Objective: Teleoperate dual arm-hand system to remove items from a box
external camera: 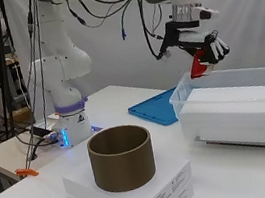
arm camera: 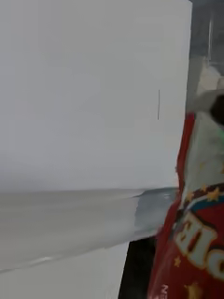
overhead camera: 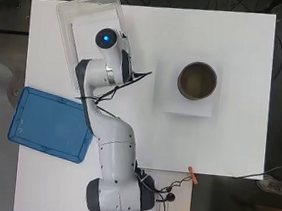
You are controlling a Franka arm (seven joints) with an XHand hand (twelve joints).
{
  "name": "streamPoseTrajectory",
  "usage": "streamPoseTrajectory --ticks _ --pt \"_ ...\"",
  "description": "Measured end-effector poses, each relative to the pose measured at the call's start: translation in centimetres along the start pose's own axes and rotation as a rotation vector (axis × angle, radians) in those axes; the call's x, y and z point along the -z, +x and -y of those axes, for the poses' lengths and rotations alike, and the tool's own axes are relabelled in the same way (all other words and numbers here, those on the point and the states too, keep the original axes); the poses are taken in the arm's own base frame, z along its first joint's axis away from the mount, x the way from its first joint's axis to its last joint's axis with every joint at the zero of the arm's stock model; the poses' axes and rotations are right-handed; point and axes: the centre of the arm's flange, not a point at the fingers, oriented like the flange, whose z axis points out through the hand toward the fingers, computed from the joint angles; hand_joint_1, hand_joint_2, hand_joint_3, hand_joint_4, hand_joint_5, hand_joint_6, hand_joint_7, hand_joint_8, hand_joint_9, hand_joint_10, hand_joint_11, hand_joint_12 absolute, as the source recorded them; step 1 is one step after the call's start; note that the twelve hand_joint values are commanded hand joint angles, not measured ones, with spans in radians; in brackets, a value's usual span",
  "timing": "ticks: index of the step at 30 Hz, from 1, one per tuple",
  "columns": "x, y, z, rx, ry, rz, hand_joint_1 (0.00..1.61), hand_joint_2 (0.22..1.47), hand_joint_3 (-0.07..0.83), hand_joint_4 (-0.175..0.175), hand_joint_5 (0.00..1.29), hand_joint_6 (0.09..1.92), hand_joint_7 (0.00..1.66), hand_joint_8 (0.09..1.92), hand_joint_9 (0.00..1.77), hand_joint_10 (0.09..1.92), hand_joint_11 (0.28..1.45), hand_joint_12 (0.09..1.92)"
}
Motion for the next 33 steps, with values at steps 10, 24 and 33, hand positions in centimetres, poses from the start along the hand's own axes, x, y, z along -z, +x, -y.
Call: streamPoseTrajectory --ticks 10,24,33 --pt "-0.7 -14.4 -4.8 -0.207 0.030 -0.043 1.05 1.25 0.008 0.170 0.78 1.79 1.04 1.92 1.30 1.92 1.08 1.92" --pt "-1.8 -24.6 -6.8 -0.416 0.014 -0.010 1.07 1.20 -0.004 0.175 0.82 1.90 1.12 1.92 1.34 1.92 1.09 1.86" --pt "-0.9 -12.1 -3.1 -0.170 -0.016 0.001 1.10 1.22 0.002 0.175 0.77 1.92 1.07 1.92 1.30 1.92 1.05 1.85"
